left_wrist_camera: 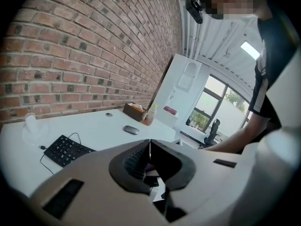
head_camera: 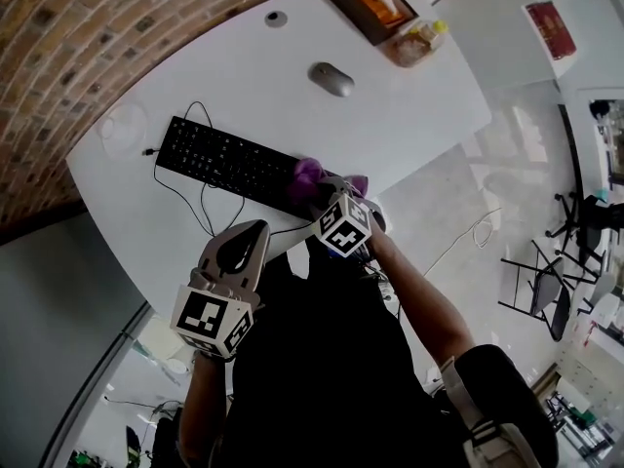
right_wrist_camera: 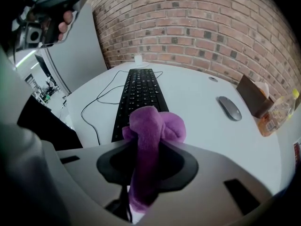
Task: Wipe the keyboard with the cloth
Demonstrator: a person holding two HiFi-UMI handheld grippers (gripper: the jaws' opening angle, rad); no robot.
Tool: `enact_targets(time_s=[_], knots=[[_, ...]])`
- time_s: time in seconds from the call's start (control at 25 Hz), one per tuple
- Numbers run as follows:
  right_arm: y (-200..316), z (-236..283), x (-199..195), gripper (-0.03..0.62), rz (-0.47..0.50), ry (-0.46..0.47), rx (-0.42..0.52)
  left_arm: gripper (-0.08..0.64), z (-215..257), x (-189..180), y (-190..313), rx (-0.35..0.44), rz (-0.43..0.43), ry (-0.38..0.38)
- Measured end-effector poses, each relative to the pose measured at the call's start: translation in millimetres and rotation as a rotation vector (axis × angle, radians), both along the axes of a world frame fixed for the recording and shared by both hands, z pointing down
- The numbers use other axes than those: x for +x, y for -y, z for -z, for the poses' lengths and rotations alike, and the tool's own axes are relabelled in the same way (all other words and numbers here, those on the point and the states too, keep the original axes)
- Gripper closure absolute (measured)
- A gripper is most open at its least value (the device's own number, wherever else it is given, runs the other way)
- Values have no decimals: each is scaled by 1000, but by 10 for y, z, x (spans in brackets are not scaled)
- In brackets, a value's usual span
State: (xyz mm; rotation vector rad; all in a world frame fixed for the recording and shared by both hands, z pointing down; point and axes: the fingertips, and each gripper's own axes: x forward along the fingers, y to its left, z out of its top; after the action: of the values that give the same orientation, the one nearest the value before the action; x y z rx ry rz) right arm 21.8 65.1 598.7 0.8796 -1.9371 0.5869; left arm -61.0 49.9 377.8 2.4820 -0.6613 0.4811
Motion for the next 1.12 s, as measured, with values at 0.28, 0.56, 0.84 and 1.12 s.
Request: enact_targets(time_s=[0.28,0.56,0.84,1.12], knots=[[-336,41,-226,469,170,-12,-6,546,0,168,33,-5,4,7],[-427,44,-269,469,294,0,-19,546,-7,180,59,-13,42,11],[-204,42,-290,469,376,15,-11,546,-11,73,50,-20,110,21],[252,20,-305,469,330,30,0,546,-36,-180,26,-31,197,33]])
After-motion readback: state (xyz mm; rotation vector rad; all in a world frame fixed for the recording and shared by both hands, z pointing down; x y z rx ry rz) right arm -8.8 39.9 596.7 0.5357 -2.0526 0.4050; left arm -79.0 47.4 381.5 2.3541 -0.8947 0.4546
